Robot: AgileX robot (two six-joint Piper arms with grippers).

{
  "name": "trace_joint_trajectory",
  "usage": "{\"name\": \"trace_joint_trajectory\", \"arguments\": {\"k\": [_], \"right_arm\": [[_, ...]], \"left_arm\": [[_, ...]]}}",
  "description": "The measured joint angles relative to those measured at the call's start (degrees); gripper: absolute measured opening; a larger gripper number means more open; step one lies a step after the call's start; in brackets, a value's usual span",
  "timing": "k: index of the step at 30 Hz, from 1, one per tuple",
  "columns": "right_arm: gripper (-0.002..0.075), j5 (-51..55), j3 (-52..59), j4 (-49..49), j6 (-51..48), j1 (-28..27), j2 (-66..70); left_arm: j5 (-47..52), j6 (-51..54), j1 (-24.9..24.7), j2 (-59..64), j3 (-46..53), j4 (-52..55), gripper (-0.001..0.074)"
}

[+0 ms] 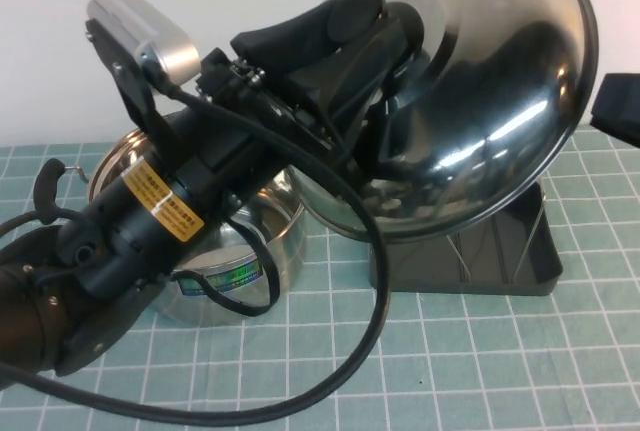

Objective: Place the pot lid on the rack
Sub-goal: Hand over the pot lid

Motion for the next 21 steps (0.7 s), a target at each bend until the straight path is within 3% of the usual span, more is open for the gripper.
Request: {"name": "trace_joint_trajectory", "arguments": {"k": [4, 6, 8, 12, 14, 18, 21], "right_arm": [[0.0595, 4.11, -3.52, 0.0, -0.87, 1.86, 3.23], [0.0538, 4.36, -4.69, 0.0, -0.86, 2.98, 4.22], [0.0446, 3.67, -5.09, 0.0, -1.02, 3.22, 4.75], [0.015, 3.02, -5.34, 0.11, -2.9, 3.22, 5.45], [0.0085, 3.3, -5.43, 0.43, -3.77, 3.31, 5.45], [0.0076, 3.69, -5.43, 0.54, -6.36, 3.31, 5.45], [0.0062, 3.91, -5.43, 0.54, -7.83, 3.44, 5.45]], "left_arm": [[-0.43, -1.25, -0.03, 2.04, 0.0, 0.0, 0.0333], [-0.43, -1.52, -0.03, 2.98, 0.0, 0.0, 0.0334], [-0.76, -1.78, -0.03, 3.22, 0.0, -0.09, 0.0334], [-1.57, -2.24, -0.03, 3.22, 0.0, -0.09, 0.0334], [-0.97, -2.04, -0.03, 3.33, 0.0, 0.41, 0.0334], [-0.58, -1.76, 0.07, 3.45, 0.0, 1.94, 0.0334], [0.35, -1.33, 0.07, 3.45, 0.0, 2.42, 0.0417]]}}
